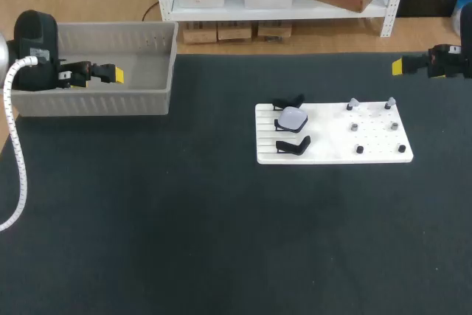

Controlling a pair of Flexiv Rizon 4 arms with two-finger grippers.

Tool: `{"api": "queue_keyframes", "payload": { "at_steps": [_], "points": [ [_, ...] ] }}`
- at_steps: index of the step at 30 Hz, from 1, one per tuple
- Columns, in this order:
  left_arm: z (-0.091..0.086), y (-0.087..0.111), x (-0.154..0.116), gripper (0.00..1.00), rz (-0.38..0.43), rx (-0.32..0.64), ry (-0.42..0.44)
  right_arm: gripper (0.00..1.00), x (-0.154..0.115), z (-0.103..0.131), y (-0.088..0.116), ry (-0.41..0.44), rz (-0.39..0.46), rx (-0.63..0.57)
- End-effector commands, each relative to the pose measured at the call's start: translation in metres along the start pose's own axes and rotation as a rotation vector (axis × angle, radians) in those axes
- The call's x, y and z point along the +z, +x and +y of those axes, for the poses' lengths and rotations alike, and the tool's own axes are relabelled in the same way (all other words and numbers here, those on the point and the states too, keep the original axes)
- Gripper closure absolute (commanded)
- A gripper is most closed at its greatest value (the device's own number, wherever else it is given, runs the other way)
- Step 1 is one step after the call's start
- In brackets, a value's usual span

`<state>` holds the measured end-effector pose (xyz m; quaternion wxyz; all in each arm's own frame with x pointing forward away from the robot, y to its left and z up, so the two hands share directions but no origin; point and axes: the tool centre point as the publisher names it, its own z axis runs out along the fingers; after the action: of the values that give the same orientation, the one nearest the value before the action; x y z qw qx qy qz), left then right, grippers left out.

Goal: Pick up each earbud case from the left stands, insert the matching earbuds, close the lid, and place the case in the box.

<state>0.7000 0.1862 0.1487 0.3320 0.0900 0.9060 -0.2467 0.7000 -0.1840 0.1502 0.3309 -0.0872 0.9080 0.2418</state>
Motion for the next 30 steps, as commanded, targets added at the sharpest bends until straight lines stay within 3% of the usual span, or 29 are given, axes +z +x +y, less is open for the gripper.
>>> {"api": "queue_keyframes", "payload": {
  "at_steps": [1,20,24,30],
  "points": [
    [-0.002,-0.001,0.0,0.0,0.005,-0.002,-0.008,0.0,0.0,-0.001,0.0,-0.004,0.001,-0.001],
    [-0.002,0.002,0.001,0.0,0.019,0.003,0.019,0.0,0.0,-0.001,0.0,-0.004,0.001,-0.001],
    [-0.007,0.002,0.003,0.0,0.003,0.062,0.079,0.0,0.0,-0.001,0.0,-0.004,0.001,-0.001],
    [-0.024,-0.001,0.008,0.0,0.004,0.258,0.236,0.0,0.0,-0.001,0.0,-0.004,0.001,-0.001]
  ]
}}
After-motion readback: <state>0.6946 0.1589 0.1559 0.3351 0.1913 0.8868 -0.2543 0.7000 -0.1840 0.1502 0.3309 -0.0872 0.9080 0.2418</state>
